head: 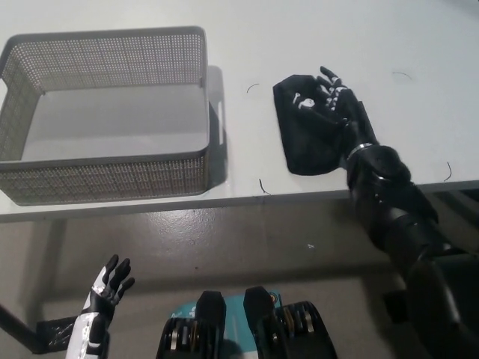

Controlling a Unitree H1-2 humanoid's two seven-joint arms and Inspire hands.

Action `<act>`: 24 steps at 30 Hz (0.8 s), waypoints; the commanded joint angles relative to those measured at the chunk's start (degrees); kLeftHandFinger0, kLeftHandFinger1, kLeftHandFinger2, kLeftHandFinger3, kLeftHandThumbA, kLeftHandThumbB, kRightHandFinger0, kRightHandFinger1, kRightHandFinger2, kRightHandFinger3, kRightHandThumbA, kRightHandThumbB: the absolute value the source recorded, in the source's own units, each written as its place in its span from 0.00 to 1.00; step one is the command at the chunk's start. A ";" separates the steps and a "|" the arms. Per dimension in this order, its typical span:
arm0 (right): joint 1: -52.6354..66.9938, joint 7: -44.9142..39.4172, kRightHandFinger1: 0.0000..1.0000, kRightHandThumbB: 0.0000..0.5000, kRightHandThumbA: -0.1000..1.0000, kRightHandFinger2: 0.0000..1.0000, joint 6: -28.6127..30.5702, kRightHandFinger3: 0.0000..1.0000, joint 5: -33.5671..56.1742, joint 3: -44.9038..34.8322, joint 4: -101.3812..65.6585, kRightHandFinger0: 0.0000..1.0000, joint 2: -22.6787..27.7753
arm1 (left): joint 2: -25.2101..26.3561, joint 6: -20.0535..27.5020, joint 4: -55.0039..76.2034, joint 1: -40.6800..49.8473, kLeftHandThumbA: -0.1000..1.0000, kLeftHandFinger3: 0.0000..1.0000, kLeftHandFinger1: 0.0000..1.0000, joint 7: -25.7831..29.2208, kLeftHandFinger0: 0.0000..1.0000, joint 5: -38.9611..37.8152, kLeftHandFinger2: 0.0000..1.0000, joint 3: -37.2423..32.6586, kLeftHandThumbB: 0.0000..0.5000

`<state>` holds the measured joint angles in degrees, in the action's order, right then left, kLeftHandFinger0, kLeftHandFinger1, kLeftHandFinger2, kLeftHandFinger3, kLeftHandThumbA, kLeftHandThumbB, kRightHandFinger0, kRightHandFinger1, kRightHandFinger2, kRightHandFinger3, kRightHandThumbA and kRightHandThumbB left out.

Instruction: Use the right hand to push the pencil case on the right hand side to the container on the left side

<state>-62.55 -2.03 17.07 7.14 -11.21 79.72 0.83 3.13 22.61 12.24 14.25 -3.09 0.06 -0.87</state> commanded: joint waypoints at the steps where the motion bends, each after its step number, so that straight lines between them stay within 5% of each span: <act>1: -1.76 -1.86 1.00 0.50 1.00 1.00 3.13 1.00 2.60 -1.21 -1.41 1.00 -2.89 | 0.00 0.78 2.00 -0.19 1.00 1.00 1.00 -0.22 1.00 -0.33 1.00 -0.37 0.15; 10: -3.25 -1.25 1.00 0.34 1.00 1.00 4.09 1.00 4.22 -2.29 -2.00 1.00 -6.79 | 0.62 0.24 2.05 -0.84 1.00 1.00 1.00 -0.56 1.00 -1.28 1.00 -0.15 0.21; 17: -4.54 0.15 1.00 0.47 1.00 1.00 4.50 1.00 5.48 -3.65 -2.11 1.00 -10.52 | 0.36 -0.07 2.32 -1.34 1.00 1.00 1.00 -0.27 1.00 -0.77 1.00 -0.06 0.19; 24: -5.33 1.60 1.00 0.47 1.00 1.00 4.60 1.00 5.83 -3.77 -2.49 1.00 -13.90 | 0.26 -0.49 2.76 -1.56 1.00 1.00 1.00 -0.32 1.00 -1.18 1.00 -0.16 0.18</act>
<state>-63.18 -0.95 19.67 11.18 -14.42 79.26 -9.71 3.27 22.10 12.55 12.76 -3.14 -0.02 -0.81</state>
